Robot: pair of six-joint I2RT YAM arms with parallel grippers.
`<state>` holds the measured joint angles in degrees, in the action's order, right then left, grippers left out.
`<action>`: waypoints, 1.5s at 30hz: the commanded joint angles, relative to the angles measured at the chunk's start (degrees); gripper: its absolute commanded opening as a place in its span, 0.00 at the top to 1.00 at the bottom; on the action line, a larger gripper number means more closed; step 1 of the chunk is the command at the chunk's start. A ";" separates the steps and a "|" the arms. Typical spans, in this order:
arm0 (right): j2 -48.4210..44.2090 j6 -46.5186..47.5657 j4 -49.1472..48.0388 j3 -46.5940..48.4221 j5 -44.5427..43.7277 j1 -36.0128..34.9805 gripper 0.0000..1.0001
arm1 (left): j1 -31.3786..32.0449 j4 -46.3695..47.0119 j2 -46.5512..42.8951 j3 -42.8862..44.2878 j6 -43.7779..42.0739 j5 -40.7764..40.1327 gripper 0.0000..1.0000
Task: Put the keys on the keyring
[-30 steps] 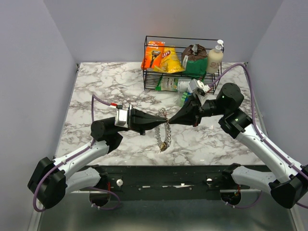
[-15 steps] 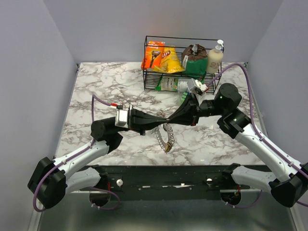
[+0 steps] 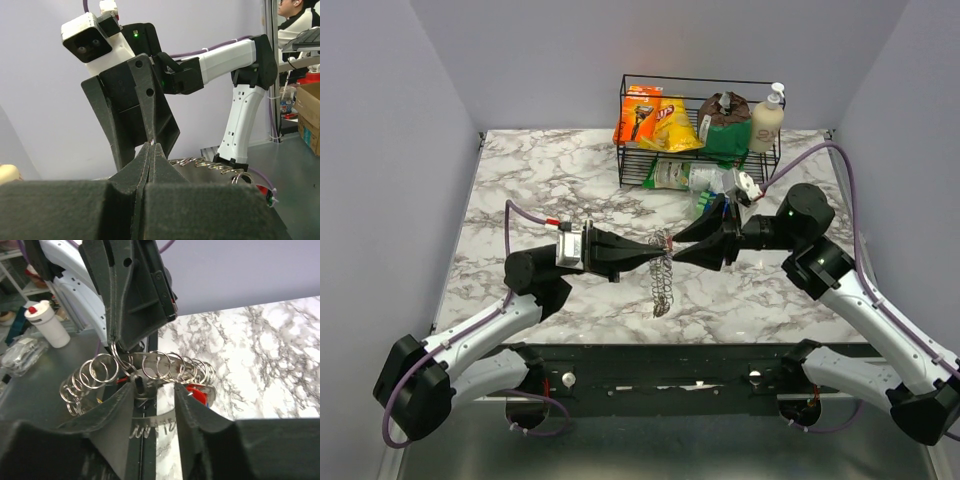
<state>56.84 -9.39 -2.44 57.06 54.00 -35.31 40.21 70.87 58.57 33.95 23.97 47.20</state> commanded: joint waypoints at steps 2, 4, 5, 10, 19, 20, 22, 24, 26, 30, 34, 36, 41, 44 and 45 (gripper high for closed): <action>-2.17 2.88 2.26 -1.60 -5.21 -0.29 0.44 | 0.14 0.67 -2.14 0.85 -1.91 -0.88 1.00; -3.04 3.67 4.10 -1.69 -6.70 -0.29 0.38 | 0.22 0.58 -2.23 0.76 -1.91 -0.71 1.00; -3.40 3.94 4.19 -1.77 -7.06 -0.29 0.36 | 0.14 0.58 -2.31 0.76 -1.91 -0.62 1.00; -5.24 4.73 4.37 -2.13 -9.43 -0.28 0.18 | 0.14 0.50 -2.40 0.94 -1.90 -0.36 1.00; -5.60 4.91 4.02 -1.95 -9.53 -0.29 0.00 | 0.14 0.58 -2.14 1.29 -1.64 -0.09 1.00; -5.60 4.99 4.11 -1.95 -9.44 -0.29 0.00 | 0.22 0.41 -2.31 1.29 -1.55 0.00 1.00; -5.51 5.08 4.02 -1.95 -9.52 -0.37 0.00 | 0.14 0.23 -2.40 1.29 -1.64 -0.09 1.00; -5.60 5.08 4.11 -1.95 -9.52 -0.29 0.00 | 0.14 -0.03 -2.58 1.29 -1.82 -0.09 1.00; -5.60 5.17 4.02 -1.95 -9.70 -0.29 0.00 | 0.22 -0.38 -2.75 1.29 -1.91 -0.09 1.00; -5.60 5.17 4.11 -2.04 -9.96 -0.29 0.00 | 0.14 -0.91 -2.93 1.29 -2.43 -0.09 1.00; -5.77 5.26 4.11 -2.21 -10.58 -0.29 0.00 | 0.14 -1.61 -3.02 1.29 -2.78 -0.27 1.00; -5.86 5.26 4.11 -2.48 -10.93 -0.29 0.00 | 0.14 -2.05 -2.93 1.20 -3.31 -0.53 1.00; -5.77 5.17 4.11 -3.44 -12.60 -0.29 0.00 | 0.14 -4.59 -3.11 0.85 -4.72 -1.23 1.00; -5.69 4.99 4.19 -4.14 -13.57 -0.29 0.00 | 0.22 -6.09 -3.19 0.59 -5.68 -1.58 1.00; -5.86 4.99 4.19 -4.32 -13.83 -0.29 0.00 | 0.14 -6.44 -3.28 0.50 -5.86 -1.76 1.00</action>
<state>51.62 -4.86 1.19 54.00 42.81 -35.31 40.21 65.30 56.66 33.95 20.38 47.18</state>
